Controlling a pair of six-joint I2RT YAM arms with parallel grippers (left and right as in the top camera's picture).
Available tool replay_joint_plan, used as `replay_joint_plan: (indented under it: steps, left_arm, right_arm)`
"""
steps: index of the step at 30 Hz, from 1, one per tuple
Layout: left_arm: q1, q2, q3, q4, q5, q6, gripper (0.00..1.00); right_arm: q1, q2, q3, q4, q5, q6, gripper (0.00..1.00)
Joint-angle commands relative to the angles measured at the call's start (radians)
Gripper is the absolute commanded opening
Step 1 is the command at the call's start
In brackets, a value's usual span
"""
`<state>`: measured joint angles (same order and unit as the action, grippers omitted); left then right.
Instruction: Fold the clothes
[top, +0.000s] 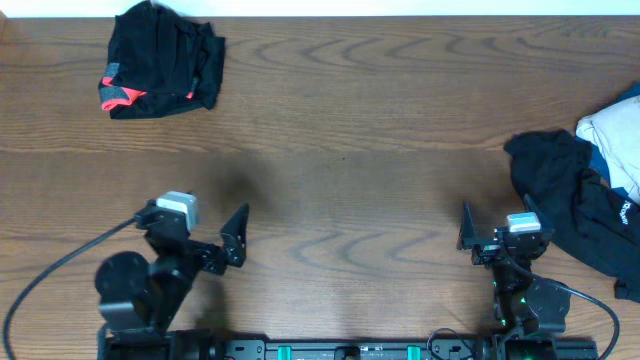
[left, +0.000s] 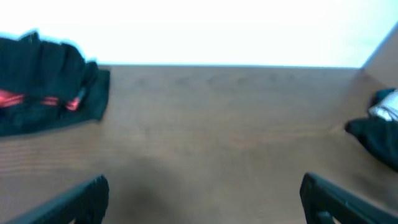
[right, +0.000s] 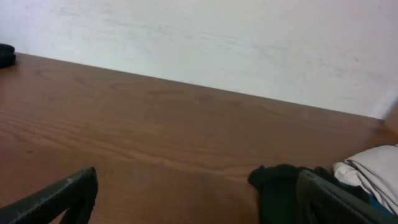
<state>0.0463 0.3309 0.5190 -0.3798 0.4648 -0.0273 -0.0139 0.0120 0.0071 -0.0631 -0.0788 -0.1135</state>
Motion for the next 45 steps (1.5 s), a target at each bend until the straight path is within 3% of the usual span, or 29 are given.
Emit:
replay_joint_plan:
  steps: [1,9,18,25,33,45]
  left_arm:
    - [-0.041,-0.077,-0.151,0.164,0.011,0.006,0.98]
    - [-0.048,-0.248,-0.412,0.453,-0.029,0.007,0.98]
    - [-0.048,-0.329,-0.515,0.525,-0.148,-0.036,0.98]
    - [-0.048,-0.330,-0.515,0.489,-0.300,-0.060,0.98]
    - [-0.048,-0.330,-0.515,0.326,-0.302,-0.060,0.98]
    - [-0.048,-0.327,-0.515,0.324,-0.301,-0.060,0.98]
  right_arm:
    - [-0.007,-0.006,-0.002,-0.005,-0.007,-0.007,0.99]
    - [-0.007,-0.006,-0.002,-0.005,-0.007,-0.007,0.99]
    - [-0.007,-0.006,-0.002,-0.004,-0.007,-0.007,0.99]
    - [-0.007,-0.006,-0.002,-0.004,-0.007,-0.007,0.99]
    - [-0.007,-0.006,-0.002,-0.005,-0.007,-0.007,0.99]
    - [-0.007,-0.006,-0.002,-0.004,-0.007,-0.007,0.99]
